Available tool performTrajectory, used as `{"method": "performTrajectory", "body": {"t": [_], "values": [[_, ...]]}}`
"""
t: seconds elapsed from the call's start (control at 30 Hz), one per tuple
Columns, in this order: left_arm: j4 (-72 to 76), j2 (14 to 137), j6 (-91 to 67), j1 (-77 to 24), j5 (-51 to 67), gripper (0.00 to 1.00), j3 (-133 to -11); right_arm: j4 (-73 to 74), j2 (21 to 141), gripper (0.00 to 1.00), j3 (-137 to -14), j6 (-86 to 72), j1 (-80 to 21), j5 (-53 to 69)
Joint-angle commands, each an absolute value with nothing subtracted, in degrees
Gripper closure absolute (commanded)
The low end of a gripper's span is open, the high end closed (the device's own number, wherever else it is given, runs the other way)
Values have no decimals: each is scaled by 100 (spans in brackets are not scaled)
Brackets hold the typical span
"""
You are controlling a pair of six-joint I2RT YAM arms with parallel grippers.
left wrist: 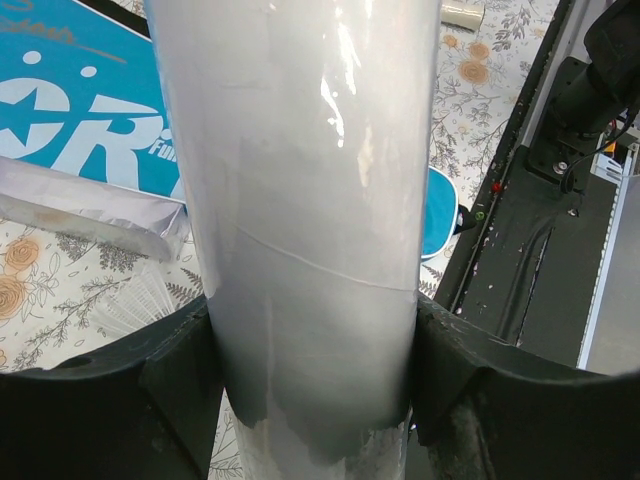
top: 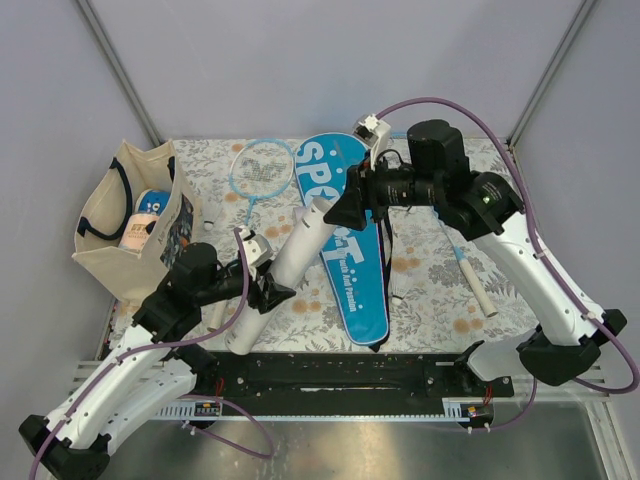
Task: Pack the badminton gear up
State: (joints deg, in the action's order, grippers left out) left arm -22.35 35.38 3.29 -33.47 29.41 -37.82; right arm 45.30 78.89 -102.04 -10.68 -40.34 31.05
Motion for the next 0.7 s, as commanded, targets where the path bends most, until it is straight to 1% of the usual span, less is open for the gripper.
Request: {"method": "performTrajectory", "body": {"t": [0.0, 0.13, 0.27, 0.3, 0.33, 0.37, 0.43, 0.5, 0.57, 0.6, 0.67], "values": [[-1714, 3533, 457, -3375, 3155, 54, -3797, 4438, 8006, 39, -10538, -905, -3938, 3287], [-1661, 3507, 475, -3366, 3164, 54, -3762, 4368, 8095, 41, -10442, -949, -3929, 3524], [-1635, 3507, 475, -3375, 3173, 55, -3753, 4333, 8139, 49, -10310, -1002, -3929, 3831], [-1635, 3507, 475, -3375, 3164, 55, -3753, 4333, 8139, 52, -10283, -1019, -3929, 3902], [-1635, 3516, 457, -3375, 3173, 55, -3736, 4298, 8121, 57, -10240, -1054, -3920, 3946], [-1643, 3516, 457, -3366, 3173, 55, -3727, 4202, 8095, 65, -10161, -1107, -3894, 3981], [-1626, 3498, 474, -3366, 3138, 57, -3700, 3904, 8007, 78, -9968, -1335, -3789, 4200], [-1608, 3463, 483, -3375, 3103, 57, -3665, 3457, 7954, 87, -9739, -1817, -3578, 4629], [-1600, 3419, 510, -3375, 3103, 57, -3648, 3017, 7919, 91, -9555, -2318, -3367, 5061], [-1565, 3393, 518, -3375, 3103, 58, -3630, 2849, 7902, 94, -9475, -2433, -3279, 5149], [-1521, 3349, 536, -3375, 3094, 59, -3577, 2769, 7858, 97, -9396, -2478, -3147, 5177]]}}
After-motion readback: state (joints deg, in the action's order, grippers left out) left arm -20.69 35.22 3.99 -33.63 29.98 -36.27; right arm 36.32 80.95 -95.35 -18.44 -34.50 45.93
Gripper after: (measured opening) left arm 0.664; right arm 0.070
